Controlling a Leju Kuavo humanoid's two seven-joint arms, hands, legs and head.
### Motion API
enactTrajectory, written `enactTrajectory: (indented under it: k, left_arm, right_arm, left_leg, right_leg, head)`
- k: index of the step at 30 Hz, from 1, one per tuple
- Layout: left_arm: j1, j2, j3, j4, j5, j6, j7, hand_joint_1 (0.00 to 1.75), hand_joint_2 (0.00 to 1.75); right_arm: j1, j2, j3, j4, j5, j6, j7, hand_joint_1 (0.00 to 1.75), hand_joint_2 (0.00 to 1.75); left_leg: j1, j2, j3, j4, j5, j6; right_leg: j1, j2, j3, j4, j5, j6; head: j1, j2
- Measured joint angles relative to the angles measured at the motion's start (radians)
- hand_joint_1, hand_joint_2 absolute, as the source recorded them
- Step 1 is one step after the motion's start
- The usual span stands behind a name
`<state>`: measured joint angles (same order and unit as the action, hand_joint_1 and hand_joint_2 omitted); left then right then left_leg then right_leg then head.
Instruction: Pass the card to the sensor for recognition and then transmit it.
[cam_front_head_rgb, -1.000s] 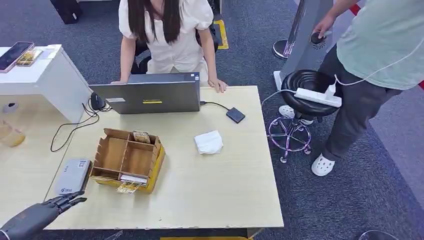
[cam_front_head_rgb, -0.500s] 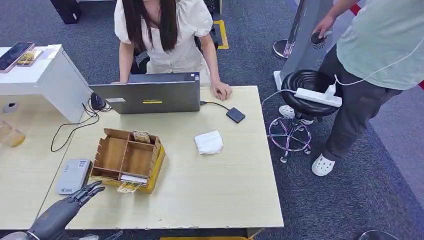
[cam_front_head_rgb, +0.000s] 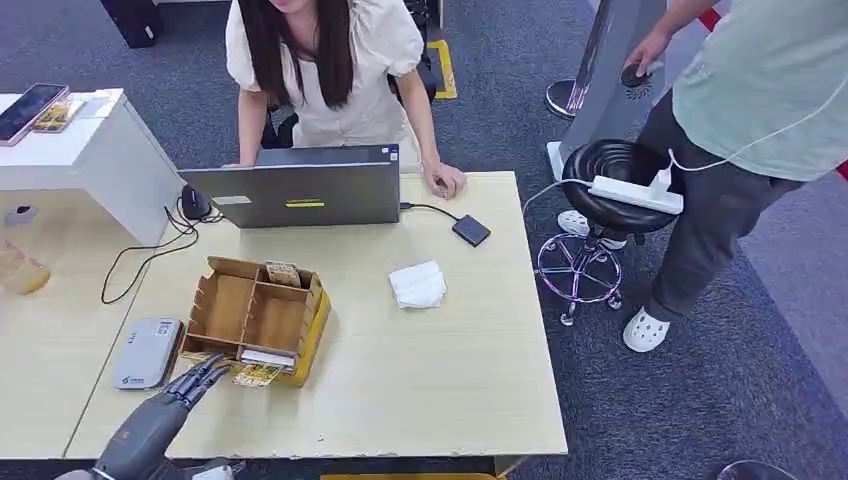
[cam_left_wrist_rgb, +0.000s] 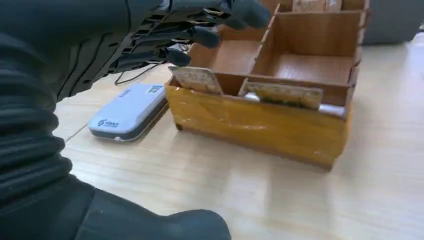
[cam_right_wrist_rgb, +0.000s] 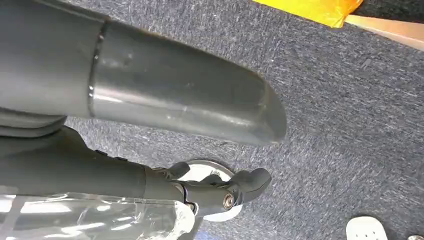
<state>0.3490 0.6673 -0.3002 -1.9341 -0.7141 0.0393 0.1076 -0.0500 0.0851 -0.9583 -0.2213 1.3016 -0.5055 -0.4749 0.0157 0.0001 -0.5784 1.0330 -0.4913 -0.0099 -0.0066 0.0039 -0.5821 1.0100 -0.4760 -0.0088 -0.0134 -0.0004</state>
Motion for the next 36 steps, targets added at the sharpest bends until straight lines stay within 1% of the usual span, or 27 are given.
enactTrajectory:
  k: [3, 8, 11, 14, 17, 19, 23, 25, 27, 33, 36]
  left_arm:
    - [-0.006, -0.032, -0.006, 0.004, -0.006, 0.004, -0.003, 0.00, 1.75]
    - [-0.009, -0.070, -0.010, 0.011, -0.012, 0.015, -0.013, 0.00, 1.75]
    - [-0.018, -0.118, -0.010, 0.020, -0.044, 0.047, -0.037, 0.00, 1.75]
    - [-0.027, -0.162, -0.010, 0.029, -0.088, 0.066, -0.043, 0.00, 1.75]
    - [-0.033, -0.217, -0.010, 0.039, -0.149, 0.118, -0.056, 0.00, 1.75]
    - [-0.036, -0.242, -0.010, 0.042, -0.163, 0.130, -0.059, 0.00, 1.75]
    - [-0.039, -0.271, -0.010, 0.051, -0.167, 0.132, -0.060, 0.00, 1.75]
    - [-0.039, -0.279, -0.010, 0.053, -0.169, 0.133, -0.060, 0.00, 1.75]
    - [-0.040, -0.290, -0.010, 0.058, -0.197, 0.156, -0.071, 0.00, 1.75]
    - [-0.053, -0.354, -0.003, 0.089, -0.321, 0.271, -0.080, 0.00, 1.75]
    - [-0.059, -0.373, 0.012, 0.114, -0.378, 0.291, -0.069, 0.00, 1.75]
  right_arm:
    - [0.000, 0.002, -0.002, 0.000, 0.000, 0.000, 0.000, 0.00, 0.00]
    - [0.000, 0.003, -0.010, 0.000, -0.001, 0.000, -0.003, 0.00, 0.00]
    - [0.000, 0.003, -0.014, 0.000, 0.000, 0.000, -0.005, 0.00, 0.00]
    - [0.000, 0.004, -0.016, 0.000, 0.000, 0.000, -0.007, 0.00, 0.00]
    - [0.000, 0.006, -0.017, -0.001, 0.004, 0.000, -0.007, 0.00, 0.00]
    - [0.000, 0.006, -0.017, -0.001, 0.007, 0.000, -0.007, 0.00, 0.00]
    - [0.000, 0.006, -0.017, -0.001, 0.009, 0.000, -0.007, 0.00, 0.00]
    - [0.000, 0.006, -0.017, -0.001, 0.009, 0.000, -0.007, 0.00, 0.00]
    - [0.000, 0.006, -0.017, -0.001, 0.011, 0.000, -0.007, 0.00, 0.00]
    - [0.000, 0.008, -0.018, -0.001, 0.018, 0.000, -0.007, 0.00, 0.00]
    - [0.000, 0.008, -0.018, -0.001, 0.023, 0.000, -0.006, 0.00, 0.00]
  left_leg:
    - [0.000, 0.000, 0.000, 0.000, 0.000, 0.000]
    - [0.000, 0.000, 0.000, 0.000, 0.000, 0.000]
    - [0.000, 0.000, 0.000, 0.000, 0.000, 0.000]
    - [0.000, 0.000, 0.000, 0.000, 0.000, 0.000]
    - [0.000, 0.000, 0.000, 0.000, 0.000, 0.000]
    - [0.000, 0.000, 0.000, 0.000, 0.000, 0.000]
    - [0.000, 0.000, 0.000, 0.000, 0.000, 0.000]
    - [0.000, 0.000, 0.000, 0.000, 0.000, 0.000]
    - [0.000, 0.000, 0.000, 0.000, 0.000, 0.000]
    - [0.000, 0.000, 0.000, 0.000, 0.000, 0.000]
    - [0.000, 0.000, 0.000, 0.000, 0.000, 0.001]
  right_leg:
    - [0.000, 0.000, 0.000, 0.000, 0.000, 0.000]
    - [0.000, 0.000, 0.000, 0.000, 0.000, 0.000]
    - [0.000, 0.000, 0.000, 0.000, 0.000, 0.000]
    - [0.000, 0.000, 0.000, 0.000, 0.000, 0.000]
    - [0.000, 0.000, 0.000, 0.000, 0.000, 0.000]
    - [0.000, 0.000, 0.000, 0.000, 0.000, 0.000]
    - [0.000, 0.000, 0.000, 0.000, 0.000, 0.000]
    - [0.000, 0.000, 0.000, 0.000, 0.000, 0.000]
    - [0.000, 0.000, 0.000, 0.000, 0.000, 0.000]
    - [0.000, 0.000, 0.000, 0.000, 0.000, 0.000]
    - [0.000, 0.000, 0.000, 0.000, 0.000, 0.000]
  head:
    - [0.000, 0.000]
    - [0.000, 0.000]
    - [0.000, 0.000]
    - [0.000, 0.000]
    - [0.000, 0.000]
    - [0.000, 0.000]
    - [0.000, 0.000]
    - [0.000, 0.000]
    - [0.000, 0.000]
    - [0.000, 0.000]
    - [0.000, 0.000]
